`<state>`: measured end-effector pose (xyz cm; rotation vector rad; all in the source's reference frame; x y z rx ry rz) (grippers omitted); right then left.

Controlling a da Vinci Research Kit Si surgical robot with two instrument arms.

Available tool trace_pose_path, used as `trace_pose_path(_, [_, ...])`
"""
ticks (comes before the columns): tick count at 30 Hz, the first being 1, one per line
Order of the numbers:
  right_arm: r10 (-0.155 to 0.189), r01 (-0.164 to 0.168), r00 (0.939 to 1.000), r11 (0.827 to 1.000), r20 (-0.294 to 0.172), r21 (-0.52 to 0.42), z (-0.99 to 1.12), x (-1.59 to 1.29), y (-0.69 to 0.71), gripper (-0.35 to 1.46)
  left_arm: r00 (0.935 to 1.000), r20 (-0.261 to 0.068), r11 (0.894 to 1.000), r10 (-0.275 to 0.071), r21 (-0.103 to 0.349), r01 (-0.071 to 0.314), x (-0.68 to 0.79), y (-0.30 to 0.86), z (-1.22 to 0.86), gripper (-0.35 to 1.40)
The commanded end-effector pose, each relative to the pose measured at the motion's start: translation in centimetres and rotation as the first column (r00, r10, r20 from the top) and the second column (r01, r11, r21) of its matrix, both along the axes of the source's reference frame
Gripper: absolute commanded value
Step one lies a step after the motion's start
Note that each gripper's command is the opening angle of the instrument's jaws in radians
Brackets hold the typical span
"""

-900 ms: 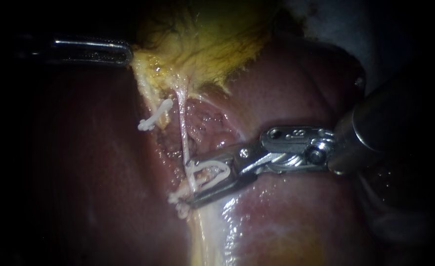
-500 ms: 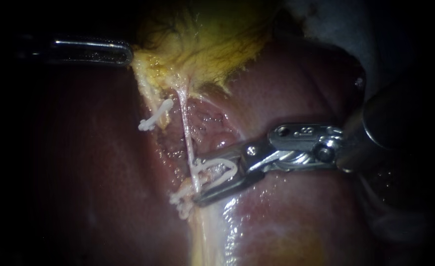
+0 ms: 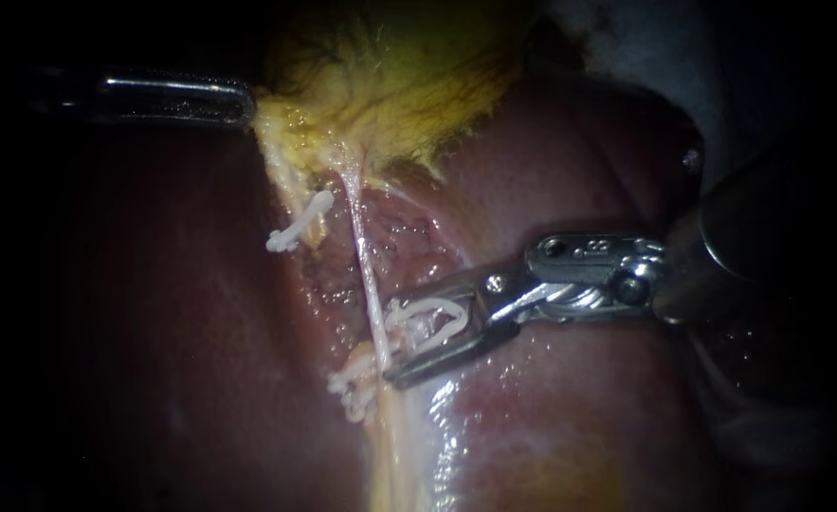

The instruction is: Clipping first clip right tube

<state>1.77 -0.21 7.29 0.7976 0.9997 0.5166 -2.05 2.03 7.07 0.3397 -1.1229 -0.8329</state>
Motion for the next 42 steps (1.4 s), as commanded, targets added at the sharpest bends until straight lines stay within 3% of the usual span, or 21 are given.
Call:
trace_pose_path(1, [0.001,-0.001,1.0,1.0,0.001,-0.001,0.03,0.0,0.01,0.56,1.0,0.0,1.0,0.0,0.0,0.0,0.0,0.0,0.0,-0.35])
trace_pose_path(7, [0.024,-0.024,0.9992,1.0,-0.032,0.007,0.12,0.07,0.04,0.58,1.0,0.0,1.0,0.0,0.0,0.0,0.0,0.0,0.0,-0.35])
trace_pose_path(12, [0.028,-0.019,0.9903,0.998,-0.136,0.066,0.15,0.2,0.03,0.58,1.0,0.0,1.0,-0.001,0.0,0.001,-0.01,0.0,0.0,-0.35])
trace_pose_path(16, [0.036,-0.012,0.9761,0.994,-0.214,0.11,0.16,0.28,-0.02,0.59,1.0,0.0,1.0,-0.001,0.0,0.001,-0.01,0.0,0.0,-0.35])
trace_pose_path(22, [0.013,0.027,0.9535,0.991,-0.301,0.129,0.12,0.32,-0.13,0.57,1.0,-0.001,1.0,-0.001,0.0,0.001,-0.01,0.0,0.0,-0.35])
trace_pose_path(27, [-0.002,0.063,0.9272,0.987,-0.374,0.149,0.02,0.34,-0.23,0.54,1.0,-0.001,1.0,-0.001,0.0,0.001,-0.01,0.0,0.0,-0.35])
trace_pose_path(28, [-0.009,0.071,0.9246,0.986,-0.381,0.15,0.01,0.34,-0.24,0.54,1.0,-0.001,1.0,-0.001,0.0,0.001,-0.01,0.0,0.0,-0.35])
trace_pose_path(33, [-0.035,0.102,0.9181,0.984,-0.395,0.149,-0.07,0.36,-0.32,0.5,1.0,-0.001,1.0,-0.001,0.0,0.001,-0.02,0.0,0.0,-0.35])
trace_pose_path(38, [-0.039,0.107,0.917,0.983,-0.397,0.149,-0.09,0.36,-0.33,0.42,1.0,-0.001,1.0,-0.001,0.0,0.001,-0.02,0.0,0.0,-0.35])
trace_pose_path(42, [-0.038,0.106,0.9161,0.983,-0.399,0.15,-0.07,0.35,-0.31,0.19,1.0,-0.001,1.0,-0.001,0.0,0.001,-0.02,0.0,0.0,-0.35])
